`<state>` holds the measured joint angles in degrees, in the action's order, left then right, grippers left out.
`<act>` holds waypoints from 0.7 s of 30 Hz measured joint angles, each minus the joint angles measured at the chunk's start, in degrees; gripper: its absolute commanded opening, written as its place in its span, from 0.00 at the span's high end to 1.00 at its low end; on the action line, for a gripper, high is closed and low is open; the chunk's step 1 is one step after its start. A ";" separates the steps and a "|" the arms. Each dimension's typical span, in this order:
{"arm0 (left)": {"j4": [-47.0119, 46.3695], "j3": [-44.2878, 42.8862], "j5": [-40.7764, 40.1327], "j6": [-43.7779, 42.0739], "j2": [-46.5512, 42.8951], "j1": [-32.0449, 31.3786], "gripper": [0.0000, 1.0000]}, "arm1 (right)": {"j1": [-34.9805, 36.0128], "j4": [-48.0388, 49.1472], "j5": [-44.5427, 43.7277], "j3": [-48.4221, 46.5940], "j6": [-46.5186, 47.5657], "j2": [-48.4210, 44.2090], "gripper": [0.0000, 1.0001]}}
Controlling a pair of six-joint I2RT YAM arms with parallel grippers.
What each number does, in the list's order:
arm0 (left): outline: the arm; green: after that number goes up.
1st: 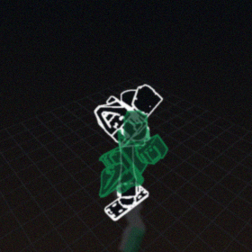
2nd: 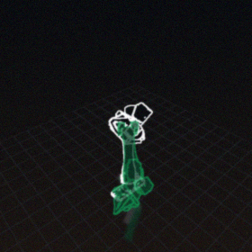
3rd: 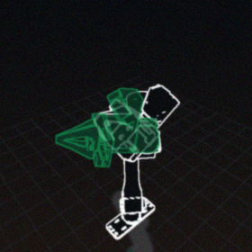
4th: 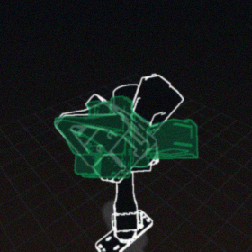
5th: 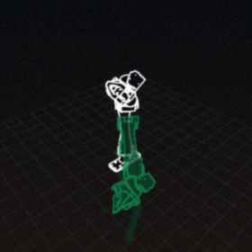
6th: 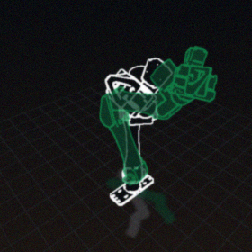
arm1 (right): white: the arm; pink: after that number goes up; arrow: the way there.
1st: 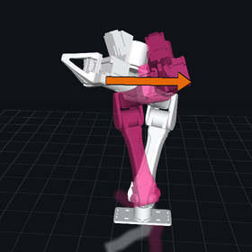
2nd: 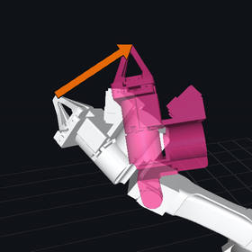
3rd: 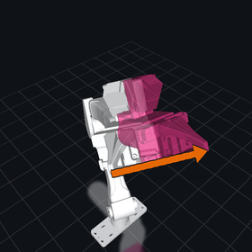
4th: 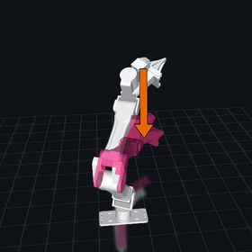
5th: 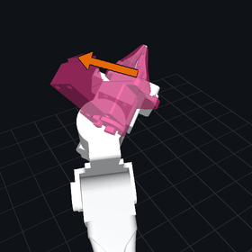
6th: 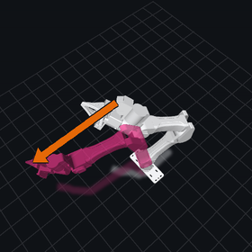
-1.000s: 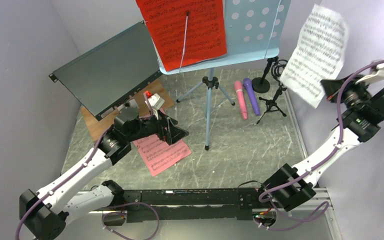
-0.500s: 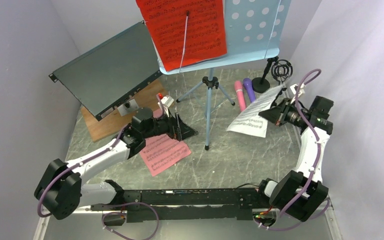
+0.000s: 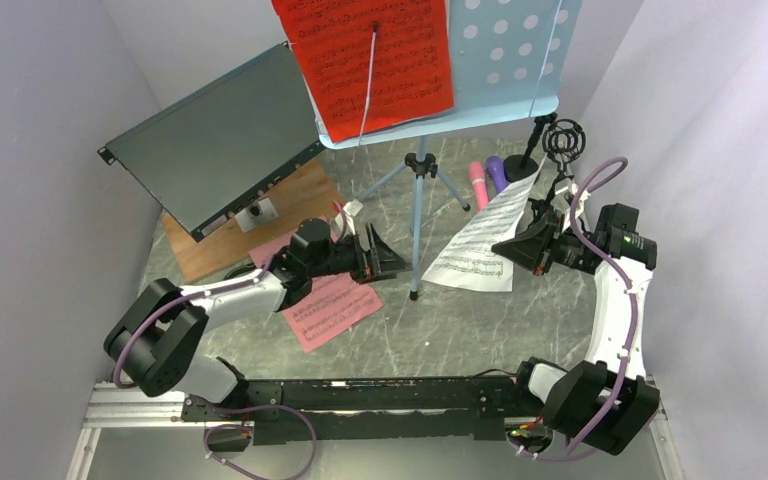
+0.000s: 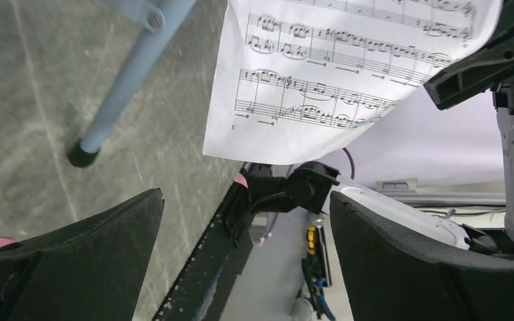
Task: Pack up the instrument practice props
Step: Place the sheet music at the center of the board.
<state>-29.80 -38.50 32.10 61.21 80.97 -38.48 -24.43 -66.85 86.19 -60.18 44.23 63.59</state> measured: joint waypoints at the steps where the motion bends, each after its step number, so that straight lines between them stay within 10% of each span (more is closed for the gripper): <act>1: -0.35 -0.02 -0.07 1.09 0.76 -0.74 0.00 | 0.52 -1.03 0.28 0.00 1.33 -0.35 1.00; 21: -23.10 -0.83 -1.16 20.28 12.46 -4.46 0.00 | 11.04 -17.29 2.32 -7.85 8.24 -7.34 1.00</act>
<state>-52.90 -39.33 30.94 81.49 93.43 -42.94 -13.39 -84.14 88.51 -68.03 52.47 56.25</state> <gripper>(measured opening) 0.995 0.007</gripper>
